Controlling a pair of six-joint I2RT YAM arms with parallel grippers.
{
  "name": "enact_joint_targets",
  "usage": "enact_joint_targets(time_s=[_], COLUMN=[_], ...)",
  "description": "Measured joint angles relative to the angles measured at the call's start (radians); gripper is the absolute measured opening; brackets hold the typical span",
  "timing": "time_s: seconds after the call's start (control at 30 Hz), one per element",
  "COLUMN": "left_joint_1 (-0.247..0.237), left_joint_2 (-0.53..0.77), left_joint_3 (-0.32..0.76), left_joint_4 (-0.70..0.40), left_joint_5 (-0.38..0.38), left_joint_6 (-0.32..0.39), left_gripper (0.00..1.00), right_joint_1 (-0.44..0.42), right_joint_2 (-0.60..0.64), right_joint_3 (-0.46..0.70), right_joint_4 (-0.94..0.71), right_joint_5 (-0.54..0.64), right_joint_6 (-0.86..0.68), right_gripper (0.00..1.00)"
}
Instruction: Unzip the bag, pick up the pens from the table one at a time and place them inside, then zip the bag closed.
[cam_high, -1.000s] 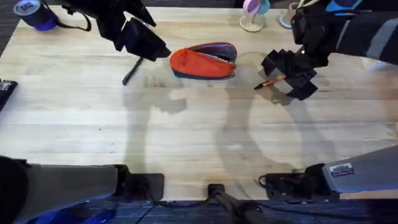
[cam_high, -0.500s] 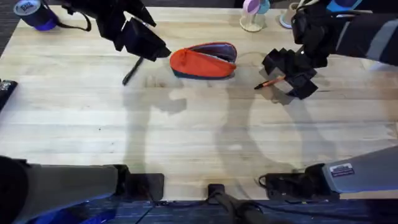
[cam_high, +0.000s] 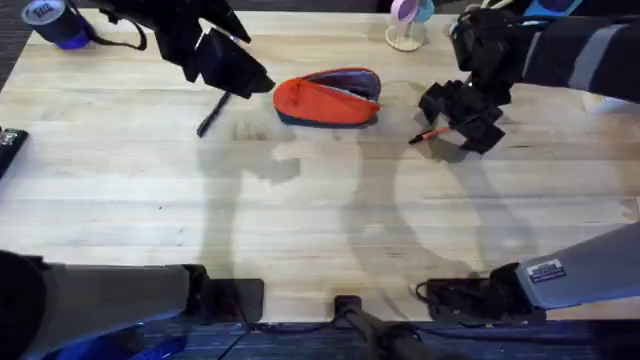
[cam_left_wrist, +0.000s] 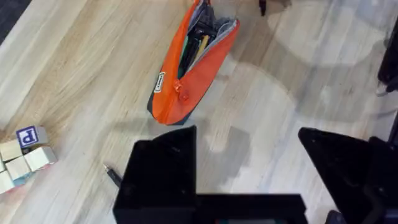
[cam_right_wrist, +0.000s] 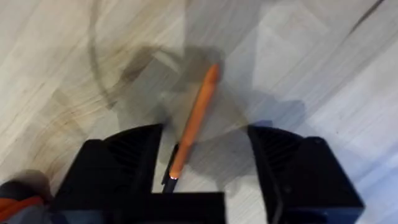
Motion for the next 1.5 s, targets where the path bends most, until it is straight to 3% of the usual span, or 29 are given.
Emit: enact_joint_targets(time_s=[0.17, 0.4, 1.03, 1.5], left_joint_1=[0.000, 0.000, 0.000, 0.000], left_joint_2=[0.000, 0.000, 0.000, 0.000], left_joint_3=[0.000, 0.000, 0.000, 0.000], left_joint_4=[0.000, 0.000, 0.000, 0.000], left_joint_5=[0.000, 0.000, 0.000, 0.000], left_joint_6=[0.000, 0.000, 0.000, 0.000], left_gripper=[0.993, 0.993, 0.993, 0.993], right_joint_1=[0.000, -0.001, 0.005, 0.126], right_joint_2=[0.005, 0.011, -0.012, -0.218], right_joint_3=[0.003, 0.004, 0.029, 0.047], right_joint_4=[0.014, 0.033, 0.004, 0.078], right_joint_5=[0.011, 0.043, -0.017, -0.052], right_joint_6=[-0.015, -0.021, -0.133, -0.495], right_gripper=[0.600, 0.058, 0.031, 0.031])
